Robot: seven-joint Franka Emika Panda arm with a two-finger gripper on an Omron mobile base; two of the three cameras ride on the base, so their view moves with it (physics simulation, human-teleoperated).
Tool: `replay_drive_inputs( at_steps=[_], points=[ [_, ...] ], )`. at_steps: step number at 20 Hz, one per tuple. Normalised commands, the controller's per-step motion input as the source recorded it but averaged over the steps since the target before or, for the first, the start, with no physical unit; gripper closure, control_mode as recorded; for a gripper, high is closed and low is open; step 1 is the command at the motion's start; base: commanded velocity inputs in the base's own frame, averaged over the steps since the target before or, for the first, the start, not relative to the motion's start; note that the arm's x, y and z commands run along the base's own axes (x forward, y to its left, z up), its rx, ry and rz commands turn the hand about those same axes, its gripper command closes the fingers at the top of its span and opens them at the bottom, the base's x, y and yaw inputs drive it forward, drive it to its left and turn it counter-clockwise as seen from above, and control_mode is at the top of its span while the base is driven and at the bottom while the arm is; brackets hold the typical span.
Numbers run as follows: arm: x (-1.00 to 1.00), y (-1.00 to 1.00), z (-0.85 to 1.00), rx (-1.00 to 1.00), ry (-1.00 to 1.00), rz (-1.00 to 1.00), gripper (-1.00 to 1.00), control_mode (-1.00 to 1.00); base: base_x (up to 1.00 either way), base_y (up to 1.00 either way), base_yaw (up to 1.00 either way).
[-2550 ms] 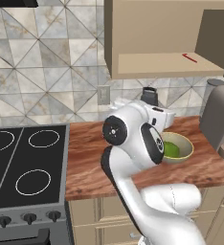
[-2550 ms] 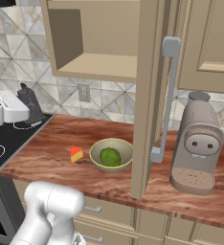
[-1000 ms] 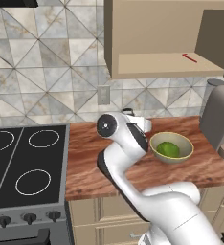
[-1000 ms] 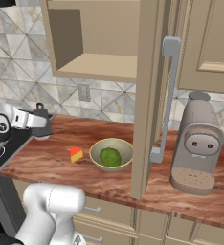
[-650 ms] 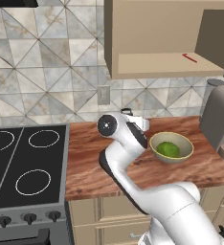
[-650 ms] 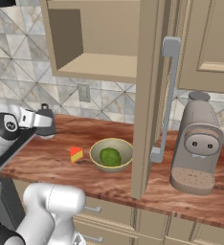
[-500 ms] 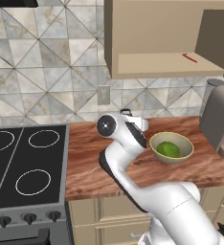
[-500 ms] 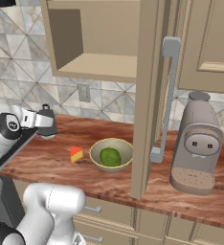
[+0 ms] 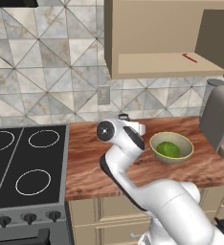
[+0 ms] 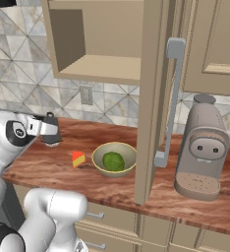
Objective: Pick the cheese from the fridge and the cheese grater from the cabinet and place them next to the salad bowl.
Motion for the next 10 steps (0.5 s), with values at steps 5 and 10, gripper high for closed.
replay_drive_inputs(
  at_steps=[5,10],
  points=[
    [0.03,0.18,-0.23,0.0,0.0,0.0,1.0,-1.0,0.0,0.0,0.0],
    [0.11,0.19,-0.29,0.0,0.02,0.01,1.0,-1.0,0.0,0.0,0.0]
  ],
)
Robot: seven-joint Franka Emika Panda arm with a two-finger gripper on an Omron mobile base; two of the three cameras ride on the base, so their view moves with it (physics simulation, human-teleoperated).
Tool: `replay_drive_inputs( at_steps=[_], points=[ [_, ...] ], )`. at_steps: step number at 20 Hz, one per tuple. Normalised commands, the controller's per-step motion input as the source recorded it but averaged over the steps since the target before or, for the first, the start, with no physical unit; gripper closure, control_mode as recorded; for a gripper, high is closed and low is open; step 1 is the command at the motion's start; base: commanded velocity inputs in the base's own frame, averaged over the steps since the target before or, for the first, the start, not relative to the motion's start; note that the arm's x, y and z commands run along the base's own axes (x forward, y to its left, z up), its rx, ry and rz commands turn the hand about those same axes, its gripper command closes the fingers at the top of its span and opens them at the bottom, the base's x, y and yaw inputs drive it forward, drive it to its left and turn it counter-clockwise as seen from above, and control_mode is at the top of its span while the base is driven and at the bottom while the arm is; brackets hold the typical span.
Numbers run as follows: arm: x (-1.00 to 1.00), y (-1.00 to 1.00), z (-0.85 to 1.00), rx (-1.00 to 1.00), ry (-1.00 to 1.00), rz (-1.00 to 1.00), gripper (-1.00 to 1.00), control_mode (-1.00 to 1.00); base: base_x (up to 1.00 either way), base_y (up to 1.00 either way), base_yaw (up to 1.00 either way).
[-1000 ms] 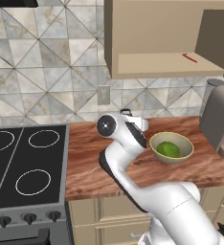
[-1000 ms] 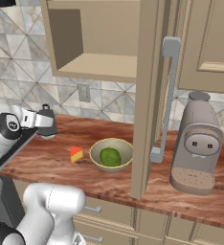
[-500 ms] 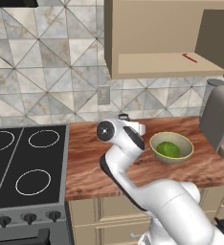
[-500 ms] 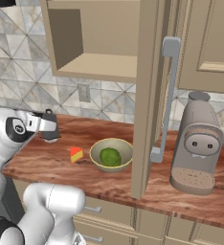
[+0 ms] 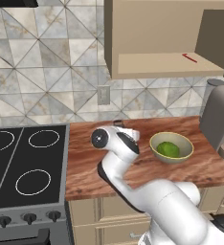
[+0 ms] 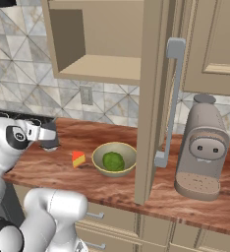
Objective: Pick the cheese from the fridge and the cheese grater from the cabinet and place them next to the salad bowl.
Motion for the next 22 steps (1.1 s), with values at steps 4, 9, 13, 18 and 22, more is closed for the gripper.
replay_drive_inputs(
  at_steps=[4,9,13,18,22],
  points=[
    [0.19,0.05,-0.2,0.0,0.0,0.04,1.0,-1.0,0.0,0.0,0.0],
    [0.17,0.04,-0.25,0.0,0.0,0.05,1.0,-1.0,0.0,0.0,0.0],
    [0.01,0.01,-0.26,0.0,0.0,0.06,1.0,-1.0,0.0,0.0,0.0],
    [0.0,0.0,-0.23,0.0,0.0,0.05,1.0,-1.0,0.0,0.0,0.0],
    [0.01,0.0,-0.16,0.0,-0.01,0.03,1.0,-1.0,0.0,0.0,0.0]
  ],
)
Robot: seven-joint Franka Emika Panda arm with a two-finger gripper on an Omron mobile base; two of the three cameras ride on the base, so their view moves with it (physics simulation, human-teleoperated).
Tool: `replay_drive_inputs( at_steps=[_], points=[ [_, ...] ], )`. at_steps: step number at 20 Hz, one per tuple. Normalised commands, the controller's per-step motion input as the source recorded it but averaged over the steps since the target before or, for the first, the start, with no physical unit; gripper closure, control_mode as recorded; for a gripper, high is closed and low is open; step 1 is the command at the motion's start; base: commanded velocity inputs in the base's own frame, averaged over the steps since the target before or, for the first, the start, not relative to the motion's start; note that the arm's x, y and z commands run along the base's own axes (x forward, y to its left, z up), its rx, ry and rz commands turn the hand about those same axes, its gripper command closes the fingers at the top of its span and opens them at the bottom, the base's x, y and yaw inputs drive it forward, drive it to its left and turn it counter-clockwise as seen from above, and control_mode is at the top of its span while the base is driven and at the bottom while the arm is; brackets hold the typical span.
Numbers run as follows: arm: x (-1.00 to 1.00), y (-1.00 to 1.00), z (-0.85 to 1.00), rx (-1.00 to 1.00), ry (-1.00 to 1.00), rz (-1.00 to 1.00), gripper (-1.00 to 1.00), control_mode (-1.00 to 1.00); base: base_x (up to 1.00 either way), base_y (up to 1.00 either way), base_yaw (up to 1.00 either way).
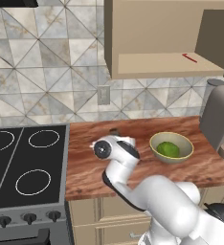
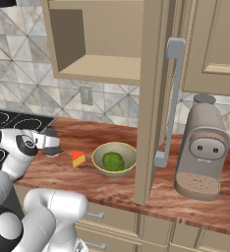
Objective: Pick the cheese from the fridge and the cheese grater from the cabinet and place them next to the salad bowl.
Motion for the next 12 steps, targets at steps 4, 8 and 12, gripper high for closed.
replay_drive_inputs(
  at_steps=[4,8,12],
  points=[
    [0.0,0.0,-0.16,0.0,0.0,0.01,1.0,-1.0,0.0,0.0,0.0],
    [0.0,0.0,-0.19,0.0,0.0,0.0,1.0,-1.0,0.0,0.0,0.0],
    [0.0,0.0,-0.17,0.0,0.0,0.0,1.0,-1.0,0.0,0.0,0.0]
  ],
)
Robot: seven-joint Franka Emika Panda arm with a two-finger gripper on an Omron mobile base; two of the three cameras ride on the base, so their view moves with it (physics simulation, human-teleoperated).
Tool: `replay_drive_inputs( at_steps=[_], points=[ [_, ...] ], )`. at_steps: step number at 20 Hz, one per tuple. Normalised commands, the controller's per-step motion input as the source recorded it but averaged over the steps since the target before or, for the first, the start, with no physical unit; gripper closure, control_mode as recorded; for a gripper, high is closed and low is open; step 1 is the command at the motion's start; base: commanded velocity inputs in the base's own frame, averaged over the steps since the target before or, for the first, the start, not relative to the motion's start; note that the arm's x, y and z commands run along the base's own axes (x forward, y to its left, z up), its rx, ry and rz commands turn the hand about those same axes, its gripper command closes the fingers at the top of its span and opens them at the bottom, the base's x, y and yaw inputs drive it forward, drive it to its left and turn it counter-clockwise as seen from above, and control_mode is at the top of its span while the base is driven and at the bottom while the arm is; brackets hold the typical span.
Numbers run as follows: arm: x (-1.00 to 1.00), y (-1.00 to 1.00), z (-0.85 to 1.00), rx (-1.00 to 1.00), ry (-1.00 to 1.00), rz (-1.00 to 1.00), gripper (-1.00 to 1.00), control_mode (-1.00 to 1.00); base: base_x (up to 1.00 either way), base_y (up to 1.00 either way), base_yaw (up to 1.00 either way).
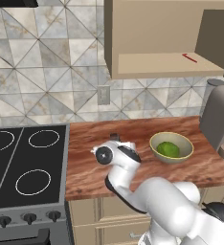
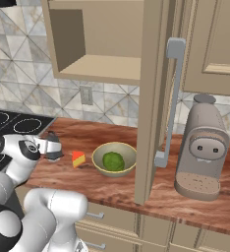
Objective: Pick the cheese from the fridge and the cheese grater from the cabinet and place them next to the salad bowl.
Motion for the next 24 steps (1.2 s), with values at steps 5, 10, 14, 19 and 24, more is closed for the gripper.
replay_drive_inputs(
  at_steps=[5,10,14,19,24],
  points=[
    [0.0,-0.01,-0.08,0.0,0.0,0.01,1.0,-1.0,0.0,0.0,0.0],
    [0.0,-0.02,-0.02,0.0,-0.01,0.02,1.0,-1.0,0.0,0.0,0.0],
    [0.0,-0.09,-0.04,0.0,-0.03,0.03,1.0,-1.0,0.0,0.0,0.0],
    [0.03,-0.09,-0.02,0.0,-0.05,0.04,1.0,-1.0,0.0,0.0,0.0],
    [0.09,-0.06,-0.08,0.0,-0.01,0.04,1.0,-1.0,0.0,0.0,0.0]
  ],
)
